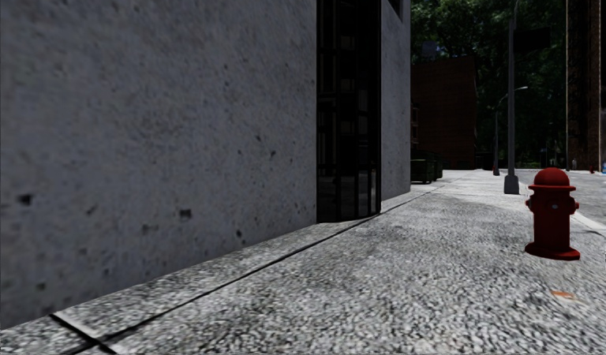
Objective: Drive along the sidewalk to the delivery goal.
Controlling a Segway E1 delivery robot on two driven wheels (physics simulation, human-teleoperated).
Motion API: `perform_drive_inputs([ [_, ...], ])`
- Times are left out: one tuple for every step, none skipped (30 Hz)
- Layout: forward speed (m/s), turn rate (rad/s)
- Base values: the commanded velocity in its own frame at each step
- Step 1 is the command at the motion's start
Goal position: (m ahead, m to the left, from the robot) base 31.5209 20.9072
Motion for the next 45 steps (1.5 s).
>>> perform_drive_inputs([
  [1.56, -0.43],
  [1.56, -0.43],
  [1.56, -0.43],
  [1.56, -0.42],
  [1.56, -0.42],
  [1.56, -0.42],
  [1.56, -0.42],
  [1.56, -0.42],
  [1.56, -0.42],
  [1.56, -0.42],
  [1.56, -0.42],
  [1.56, -0.42],
  [1.56, -0.42],
  [1.56, -0.42],
  [1.56, -0.42],
  [1.56, -0.42],
  [1.56, -0.42],
  [1.56, -0.42],
  [1.56, -0.42],
  [1.56, -0.42],
  [1.56, -0.42],
  [1.56, -0.42],
  [1.56, -0.42],
  [1.56, -0.42],
  [1.56, -0.42],
  [1.56, -0.42],
  [1.56, -0.42],
  [2.0, -0.42],
  [2.0, -0.42],
  [2.0, -0.42],
  [2.0, -0.42],
  [2.0, -0.42],
  [2.0, -0.42],
  [2.0, -0.42],
  [2.0, -0.42],
  [2.0, -0.42],
  [2.0, -0.41],
  [2.0, -0.4],
  [2.0, -0.4],
  [2.0, -0.4],
  [2.0, -0.39],
  [2.0, -0.38],
  [2.0, -0.33],
  [2.0, -0.21],
  [2.0, -0.21],
])
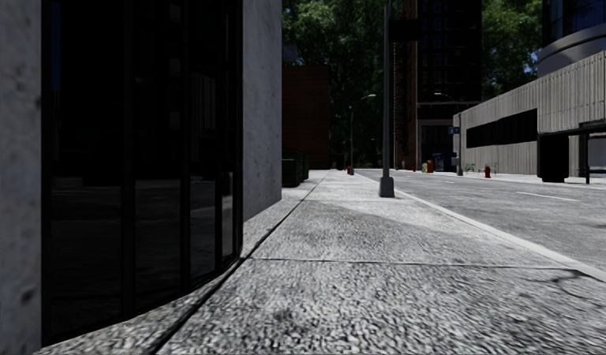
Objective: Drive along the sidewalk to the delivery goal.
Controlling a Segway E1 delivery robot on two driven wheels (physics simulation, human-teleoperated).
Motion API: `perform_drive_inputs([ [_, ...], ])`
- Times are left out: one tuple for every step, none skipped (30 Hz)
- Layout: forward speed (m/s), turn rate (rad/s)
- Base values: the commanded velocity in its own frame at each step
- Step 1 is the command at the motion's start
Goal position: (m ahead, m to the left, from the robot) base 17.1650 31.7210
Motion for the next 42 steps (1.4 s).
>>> perform_drive_inputs([
  [2.0, -0.03],
  [2.0, 0.0],
  [2.0, 0.0],
  [2.0, 0.0],
  [2.0, 0.0],
  [2.0, 0.0],
  [2.0, 0.0],
  [2.0, 0.0],
  [2.0, 0.0],
  [2.0, 0.0],
  [2.0, 0.0],
  [2.0, 0.0],
  [2.0, 0.0],
  [2.0, 0.0],
  [2.0, -0.06],
  [2.0, -0.16],
  [2.0, -0.2],
  [2.0, -0.2],
  [2.0, -0.22],
  [2.0, -0.22],
  [2.0, -0.22],
  [2.0, -0.22],
  [2.0, -0.22],
  [2.0, -0.22],
  [2.0, -0.22],
  [2.0, -0.22],
  [2.0, -0.22],
  [2.0, -0.22],
  [2.0, -0.22],
  [2.0, -0.22],
  [2.0, -0.22],
  [2.0, -0.22],
  [2.0, -0.22],
  [2.0, -0.22],
  [2.0, -0.22],
  [2.0, -0.22],
  [2.0, -0.22],
  [2.0, -0.22],
  [2.0, -0.22],
  [2.0, -0.22],
  [2.0, -0.22],
  [2.0, -0.16],
])
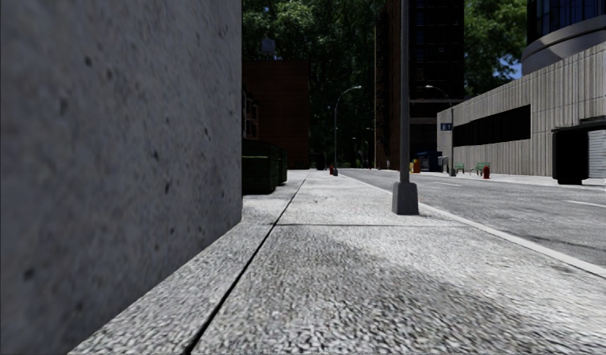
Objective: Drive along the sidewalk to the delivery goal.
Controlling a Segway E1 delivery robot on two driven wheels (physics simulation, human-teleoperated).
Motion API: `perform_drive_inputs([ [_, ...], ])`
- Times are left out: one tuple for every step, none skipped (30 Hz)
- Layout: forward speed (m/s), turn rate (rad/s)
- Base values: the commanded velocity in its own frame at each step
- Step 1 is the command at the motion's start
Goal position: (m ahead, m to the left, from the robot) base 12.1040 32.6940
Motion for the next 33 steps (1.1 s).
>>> perform_drive_inputs([
  [2.0, -0.16],
  [2.0, 0.0],
  [2.0, 0.0],
  [2.0, 0.0],
  [2.0, 0.0],
  [2.0, 0.0],
  [2.0, 0.0],
  [2.0, 0.0],
  [2.0, 0.0],
  [2.0, 0.0],
  [2.0, 0.0],
  [2.0, 0.0],
  [2.0, 0.0],
  [2.0, 0.0],
  [2.0, 0.0],
  [2.0, 0.0],
  [2.0, 0.0],
  [2.0, 0.0],
  [2.0, 0.0],
  [2.0, 0.0],
  [2.0, 0.0],
  [2.0, 0.0],
  [2.0, 0.0],
  [2.0, 0.0],
  [2.0, 0.0],
  [2.0, 0.0],
  [2.0, 0.0],
  [2.0, 0.0],
  [2.0, 0.0],
  [2.0, 0.0],
  [2.0, 0.0],
  [2.0, 0.0],
  [2.0, 0.0],
])
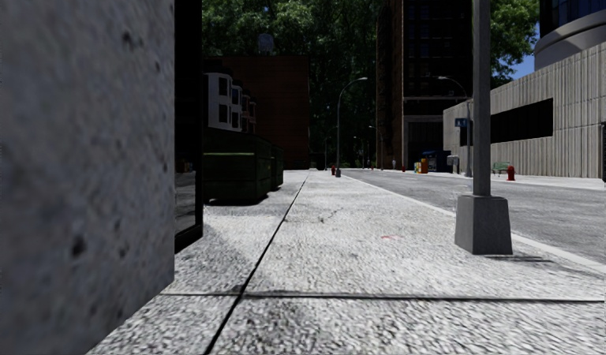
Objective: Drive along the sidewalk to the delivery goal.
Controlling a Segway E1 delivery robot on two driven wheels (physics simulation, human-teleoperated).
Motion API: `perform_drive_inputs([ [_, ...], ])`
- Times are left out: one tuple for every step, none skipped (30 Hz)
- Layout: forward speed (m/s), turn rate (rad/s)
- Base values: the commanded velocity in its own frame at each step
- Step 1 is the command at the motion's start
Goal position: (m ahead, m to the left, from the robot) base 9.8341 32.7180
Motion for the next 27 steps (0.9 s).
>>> perform_drive_inputs([
  [2.0, 0.0],
  [2.0, 0.0],
  [2.0, 0.0],
  [2.0, 0.0],
  [2.0, 0.0],
  [2.0, 0.0],
  [2.0, 0.0],
  [2.0, 0.0],
  [2.0, 0.0],
  [2.0, 0.0],
  [2.0, 0.0],
  [2.0, 0.0],
  [2.0, 0.0],
  [2.0, 0.0],
  [2.0, 0.0],
  [2.0, 0.0],
  [2.0, 0.0],
  [2.0, 0.0],
  [2.0, 0.0],
  [2.0, 0.0],
  [2.0, 0.0],
  [2.0, 0.0],
  [2.0, 0.0],
  [2.0, 0.0],
  [2.0, 0.0],
  [2.0, 0.0],
  [2.0, 0.0],
])
